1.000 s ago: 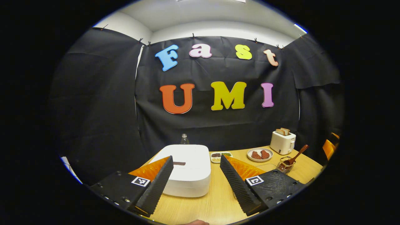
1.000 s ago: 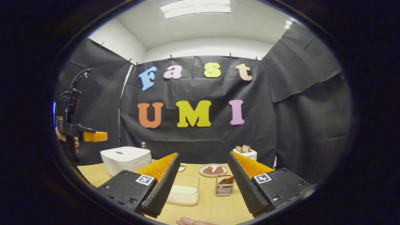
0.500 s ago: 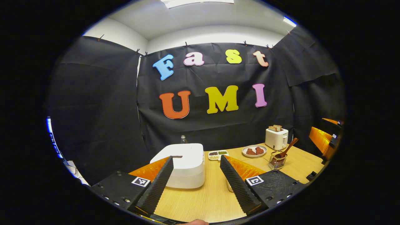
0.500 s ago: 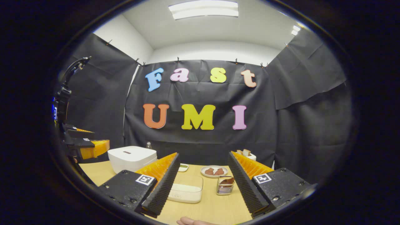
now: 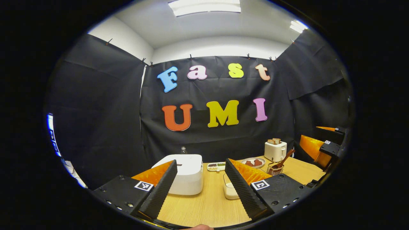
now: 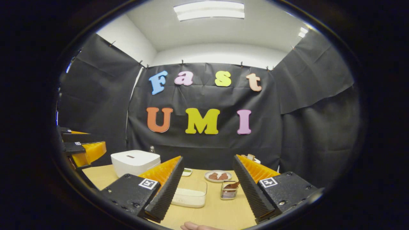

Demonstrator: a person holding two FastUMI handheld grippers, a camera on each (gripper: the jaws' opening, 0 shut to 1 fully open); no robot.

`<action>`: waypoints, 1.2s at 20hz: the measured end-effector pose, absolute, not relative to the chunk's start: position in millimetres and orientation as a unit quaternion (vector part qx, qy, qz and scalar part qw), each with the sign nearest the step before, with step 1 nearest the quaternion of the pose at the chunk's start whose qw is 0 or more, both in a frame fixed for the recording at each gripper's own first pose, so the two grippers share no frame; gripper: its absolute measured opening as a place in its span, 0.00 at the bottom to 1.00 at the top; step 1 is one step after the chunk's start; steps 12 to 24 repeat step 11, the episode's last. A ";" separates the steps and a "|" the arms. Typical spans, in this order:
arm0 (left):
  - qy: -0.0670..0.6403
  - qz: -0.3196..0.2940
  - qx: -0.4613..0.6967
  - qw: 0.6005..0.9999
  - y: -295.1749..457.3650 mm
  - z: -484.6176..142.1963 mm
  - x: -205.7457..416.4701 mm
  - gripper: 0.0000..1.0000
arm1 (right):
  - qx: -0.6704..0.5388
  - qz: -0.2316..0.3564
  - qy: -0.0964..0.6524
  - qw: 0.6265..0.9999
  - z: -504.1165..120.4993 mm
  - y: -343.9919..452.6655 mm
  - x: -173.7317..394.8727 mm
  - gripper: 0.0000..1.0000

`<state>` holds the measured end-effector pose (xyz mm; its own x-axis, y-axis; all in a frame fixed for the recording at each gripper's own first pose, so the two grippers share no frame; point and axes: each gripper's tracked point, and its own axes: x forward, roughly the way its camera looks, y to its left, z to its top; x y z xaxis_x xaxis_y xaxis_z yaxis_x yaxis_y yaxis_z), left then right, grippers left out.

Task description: Close the left gripper, press the button to open the rice cooker; take a wooden spoon from the chopstick holder with the right hand, scoop a spoonful of rice and pour it into the rice cooker, then put the wooden spoon back into the chopstick holder.

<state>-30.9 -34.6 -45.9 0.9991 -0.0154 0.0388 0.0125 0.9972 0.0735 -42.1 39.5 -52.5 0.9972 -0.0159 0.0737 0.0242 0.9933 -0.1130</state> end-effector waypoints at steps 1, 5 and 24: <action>-0.019 -0.007 0.035 0.999 -33.7 -45.3 -32.0 0.95 | -0.058 -0.010 -0.036 0.998 -51.4 40.4 -40.8 1.00; -0.023 -0.001 0.023 0.999 -25.0 -42.3 -31.0 0.95 | -0.056 -0.013 -0.034 0.998 -50.5 38.2 -39.2 1.00; -0.019 -0.003 0.017 1.000 -22.2 -47.0 -31.8 0.95 | -0.058 -0.007 -0.031 0.998 -47.6 43.3 -41.8 1.00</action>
